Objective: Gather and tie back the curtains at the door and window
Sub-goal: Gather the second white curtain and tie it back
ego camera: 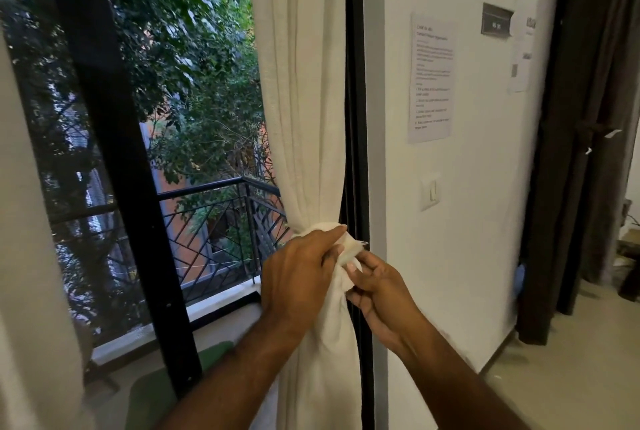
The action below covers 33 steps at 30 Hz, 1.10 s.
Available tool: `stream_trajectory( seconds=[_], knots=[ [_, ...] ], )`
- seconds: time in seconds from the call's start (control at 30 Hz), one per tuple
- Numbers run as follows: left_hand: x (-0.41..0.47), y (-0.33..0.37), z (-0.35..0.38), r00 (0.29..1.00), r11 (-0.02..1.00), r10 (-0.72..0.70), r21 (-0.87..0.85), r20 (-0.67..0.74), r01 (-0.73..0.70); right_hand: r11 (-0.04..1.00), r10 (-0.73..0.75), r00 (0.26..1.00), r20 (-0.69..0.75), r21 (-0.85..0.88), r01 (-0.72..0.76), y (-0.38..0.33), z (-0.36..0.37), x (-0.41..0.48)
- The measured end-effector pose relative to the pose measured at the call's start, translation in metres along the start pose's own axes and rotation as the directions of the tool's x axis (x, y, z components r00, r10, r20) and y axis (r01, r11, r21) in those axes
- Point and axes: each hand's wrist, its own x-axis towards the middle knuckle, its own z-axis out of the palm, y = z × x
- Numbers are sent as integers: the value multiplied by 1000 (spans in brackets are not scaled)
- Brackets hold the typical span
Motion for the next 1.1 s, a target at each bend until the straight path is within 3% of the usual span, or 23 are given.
stream_trajectory(
  seconds=[0.2, 0.3, 0.43, 0.57, 0.67, 0.77, 0.87, 1.0, 1.1],
  knots=[
    [-2, -4, 2, 1000, 999, -8, -44, -24, 7, 964, -9, 1000, 0, 264, 9, 13, -2, 2],
    [-2, -8, 6, 999, 996, -49, -80, 12, 50, 976, -44, 999, -15, 215, 47, 15, -5, 1],
    [0, -14, 8, 978, 991, -7, -127, 207, 33, 985, -80, 996, -43, 148, 85, 7, -4, -1],
    [1, -13, 2, 982, 997, 37, -74, 183, -24, 989, -93, 992, -85, 106, 102, 4, -1, -2],
    [0, -9, -1, 978, 965, 193, 167, 78, -204, 992, -61, 985, -159, 96, 77, 7, -1, -2],
    [-6, -10, 1, 906, 794, 404, 444, 124, -415, 990, -51, 983, -174, 118, 73, 8, -2, -1],
    [-4, -12, 1, 776, 617, 595, 501, 208, -607, 988, -42, 985, -166, 138, 66, 9, -3, -1],
    [7, -11, 1, 668, 520, 620, 422, 412, -743, 990, -20, 983, -184, 137, 46, 11, -4, -2],
    [12, -13, -1, 663, 542, 587, 382, 464, -748, 978, 22, 982, -189, 209, 18, 9, -6, -1]
  ],
)
